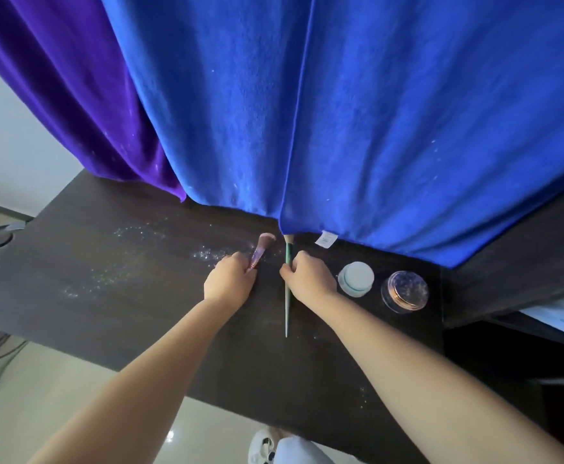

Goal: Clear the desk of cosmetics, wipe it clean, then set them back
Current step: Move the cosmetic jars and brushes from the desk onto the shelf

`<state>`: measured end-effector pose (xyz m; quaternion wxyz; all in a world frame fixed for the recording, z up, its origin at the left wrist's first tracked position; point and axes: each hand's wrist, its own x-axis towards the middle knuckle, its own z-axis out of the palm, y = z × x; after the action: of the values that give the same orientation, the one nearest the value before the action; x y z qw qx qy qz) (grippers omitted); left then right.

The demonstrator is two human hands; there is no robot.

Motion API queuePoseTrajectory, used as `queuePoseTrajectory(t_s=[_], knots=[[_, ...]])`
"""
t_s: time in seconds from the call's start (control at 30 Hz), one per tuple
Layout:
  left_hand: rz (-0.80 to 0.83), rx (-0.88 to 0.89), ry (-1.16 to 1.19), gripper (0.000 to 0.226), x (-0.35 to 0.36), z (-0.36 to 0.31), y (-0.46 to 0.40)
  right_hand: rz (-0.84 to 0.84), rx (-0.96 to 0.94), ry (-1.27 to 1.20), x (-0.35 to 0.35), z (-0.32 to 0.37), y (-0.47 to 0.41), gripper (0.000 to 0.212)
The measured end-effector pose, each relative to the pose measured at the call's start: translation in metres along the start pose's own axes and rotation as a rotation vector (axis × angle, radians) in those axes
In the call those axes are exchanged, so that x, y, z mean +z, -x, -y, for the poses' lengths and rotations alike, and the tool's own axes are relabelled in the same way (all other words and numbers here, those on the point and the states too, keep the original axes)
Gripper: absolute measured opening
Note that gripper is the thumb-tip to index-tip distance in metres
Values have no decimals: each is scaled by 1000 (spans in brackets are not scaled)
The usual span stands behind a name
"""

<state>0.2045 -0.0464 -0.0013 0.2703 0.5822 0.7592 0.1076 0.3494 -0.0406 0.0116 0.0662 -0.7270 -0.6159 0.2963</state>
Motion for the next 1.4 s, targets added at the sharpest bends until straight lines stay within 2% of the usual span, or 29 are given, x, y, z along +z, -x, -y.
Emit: queuePoseTrajectory(t_s=[0.1, 0.27, 0.37, 0.47, 0.57, 0.63, 0.67, 0.73, 0.83, 0.97, 1.03, 1.13, 1.23, 1.27, 1.33, 1.4], knots=[[-79, 127, 181, 11, -13, -25, 24, -78, -120, -98, -37, -12, 28, 21], [-171, 394, 536, 3, -38, -103, 93, -330, -320, -282, -125, -58, 103, 17], [-164, 566, 692, 11, -45, -170, 143, -505, -394, -350, -182, -97, 154, 14], [-162, 775, 771, 23, -46, -239, 195, -679, -410, -376, -236, -139, 200, 11], [-126, 943, 754, 24, -34, -297, 232, -803, -379, -371, -286, -179, 228, 5], [-110, 1005, 684, 22, -23, -328, 244, -850, -343, -348, -314, -201, 232, 6], [-135, 1018, 616, 24, -18, -343, 247, -846, -323, -347, -325, -209, 230, 3], [-242, 1008, 397, 33, -12, -371, 249, -813, -297, -328, -344, -219, 220, 11], [-390, 865, -45, 30, -11, -406, 246, -731, -268, -152, -362, -215, 198, 22], [-317, 681, -390, 28, -14, -431, 240, -566, -161, 15, -372, -200, 167, 29], [-285, 652, -487, 26, -14, -437, 239, -525, -108, 40, -370, -196, 157, 26], [-266, 626, -581, 28, -10, -444, 238, -538, -80, 99, -364, -197, 152, 33], [-252, 597, -615, 29, -7, -448, 237, -585, -106, 108, -363, -200, 153, 15], [-256, 589, -623, 30, -8, -448, 238, -597, -129, 85, -363, -202, 154, 17], [-307, 603, -644, 33, -10, -444, 244, -621, -181, 33, -365, -209, 158, 27], [-479, 735, -642, 28, -13, -427, 254, -709, -240, -25, -366, -219, 170, 31]])
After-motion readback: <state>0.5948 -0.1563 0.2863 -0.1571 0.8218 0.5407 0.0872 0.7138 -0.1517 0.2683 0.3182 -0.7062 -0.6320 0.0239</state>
